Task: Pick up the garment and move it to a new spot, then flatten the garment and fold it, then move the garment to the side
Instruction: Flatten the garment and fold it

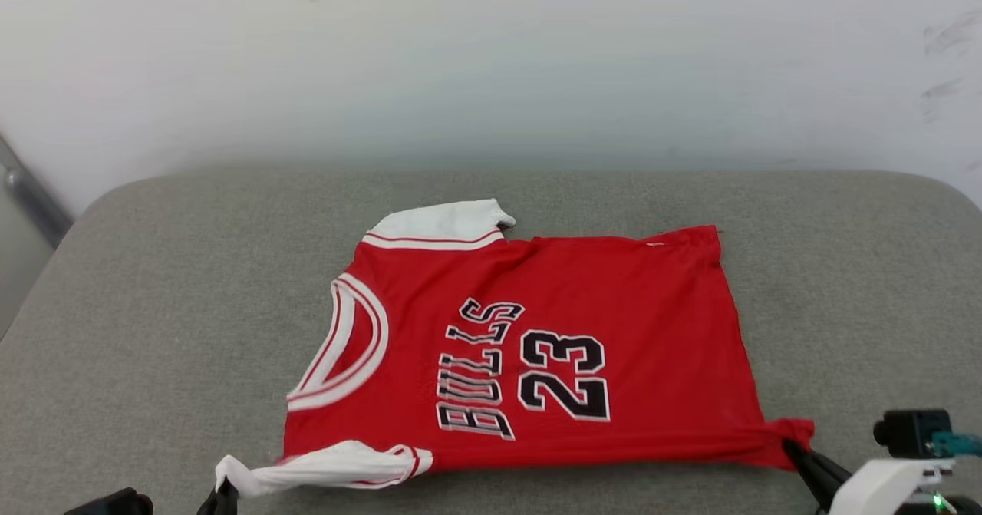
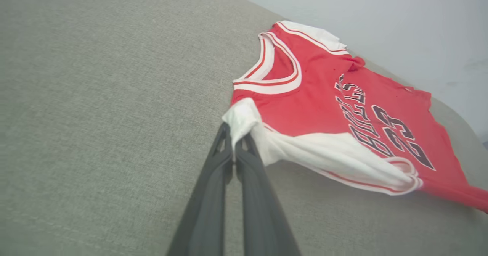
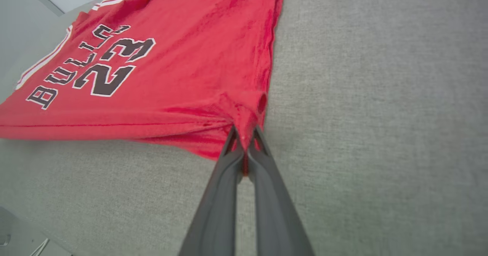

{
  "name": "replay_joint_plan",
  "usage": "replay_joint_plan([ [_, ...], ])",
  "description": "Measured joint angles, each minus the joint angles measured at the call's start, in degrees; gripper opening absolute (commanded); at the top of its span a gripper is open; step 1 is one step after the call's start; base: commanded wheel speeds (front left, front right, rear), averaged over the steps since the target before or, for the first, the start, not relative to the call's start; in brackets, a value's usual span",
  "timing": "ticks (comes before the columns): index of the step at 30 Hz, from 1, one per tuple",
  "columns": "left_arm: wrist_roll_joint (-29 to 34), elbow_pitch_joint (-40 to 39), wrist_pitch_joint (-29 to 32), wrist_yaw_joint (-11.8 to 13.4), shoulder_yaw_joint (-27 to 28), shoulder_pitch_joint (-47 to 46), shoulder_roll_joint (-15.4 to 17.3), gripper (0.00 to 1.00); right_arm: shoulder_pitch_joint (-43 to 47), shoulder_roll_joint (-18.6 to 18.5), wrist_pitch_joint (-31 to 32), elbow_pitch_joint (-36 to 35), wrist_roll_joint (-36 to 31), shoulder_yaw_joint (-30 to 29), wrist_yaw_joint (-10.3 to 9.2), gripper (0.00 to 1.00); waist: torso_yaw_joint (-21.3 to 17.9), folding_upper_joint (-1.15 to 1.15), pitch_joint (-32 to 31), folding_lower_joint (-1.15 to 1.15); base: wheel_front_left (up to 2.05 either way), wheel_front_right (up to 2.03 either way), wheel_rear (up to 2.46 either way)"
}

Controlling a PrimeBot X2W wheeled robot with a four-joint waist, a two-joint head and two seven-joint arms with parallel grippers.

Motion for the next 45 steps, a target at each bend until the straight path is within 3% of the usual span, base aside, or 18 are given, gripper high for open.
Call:
replay_joint_plan([
  [3,0.4,-4.6,1.1,1.5,0.3,0.5,1.2,0.0,3.5,1.0,2.4,-3.2,-1.3,-4.2,0.0,0.0,0.5,0.0,0.6,0.01,0.0,0.0,0.0],
  [8,1.1,-5.6,2.2,1.1,-0.6,-3.9,1.2,0.0,4.8,3.3,7.9,-8.3,-6.7,-8.3,-0.02,0.0,0.3,0.0,2.0,0.02,0.0,0.0,0.0],
  [18,2.3,6.8,1.5,-5.3,-3.2,-20.9,-2.3,0.0,-3.1,6.7,13.7,-12.3,-15.1,-10.5,-0.03,0.0,-0.8,0.0,8.5,0.02,0.0,0.0,0.0],
  [27,3.1,20.5,2.6,-10.2,-6.8,-30.9,-5.4,0.0,-11.2,7.2,12.3,-5.6,-16.3,-6.5,-0.04,0.0,-1.5,0.0,15.1,0.03,0.0,0.0,0.0],
  [28,3.1,22.2,2.8,-10.9,-7.1,-31.6,-5.8,0.0,-11.8,7.2,11.9,-4.8,-16.2,-6.0,-0.04,0.04,-1.5,0.0,15.6,0.04,0.0,0.0,0.0],
  [29,3.1,22.2,2.8,-10.9,-7.1,-31.6,-5.8,0.0,-11.8,7.2,11.9,-4.8,-16.2,-6.0,-0.04,0.19,-1.5,0.0,15.6,0.04,0.0,0.0,0.0],
  [30,3.0,23.7,3.2,-11.5,-7.6,-32.1,-6.3,0.21,-12.1,7.2,11.4,-3.8,-16.0,-5.6,-0.04,0.38,-1.5,0.0,15.8,0.03,0.0,0.0,0.0],
  [31,2.6,25.3,3.7,-12.1,-7.9,-32.4,-6.8,0.4,-12.4,7.3,10.8,-3.0,-15.9,-5.2,-0.04,0.82,-1.5,0.0,16.0,0.03,0.0,0.0,0.0],
  [32,2.3,27.9,3.6,-13.1,-8.2,-33.0,-7.6,0.9,-12.9,7.3,9.7,-1.4,-15.4,-4.4,-0.04,1.0,-1.5,0.0,15.9,0.03,0.0,0.0,0.0],
  [33,2.3,27.9,3.6,-13.1,-8.2,-33.0,-7.6,1.0,-12.9,7.3,9.7,-1.4,-15.4,-4.4,-0.04,1.0,-1.5,0.0,15.9,0.03,0.0,0.0,0.0],
  [40,1.3,34.0,2.6,-15.2,-8.1,-34.0,-8.3,1.0,-12.6,6.9,1.6,1.0,-14.2,-2.1,-0.03,1.0,-1.9,0.0,13.2,0.03,0.0,0.0,0.0],
  [45,0.8,33.9,3.2,-15.8,-7.6,-33.6,-6.4,1.0,-10.7,6.0,-6.6,-0.7,-15.2,-1.7,-0.03,1.0,-2.4,0.0,10.0,0.03,0.0,0.0,0.0],
])
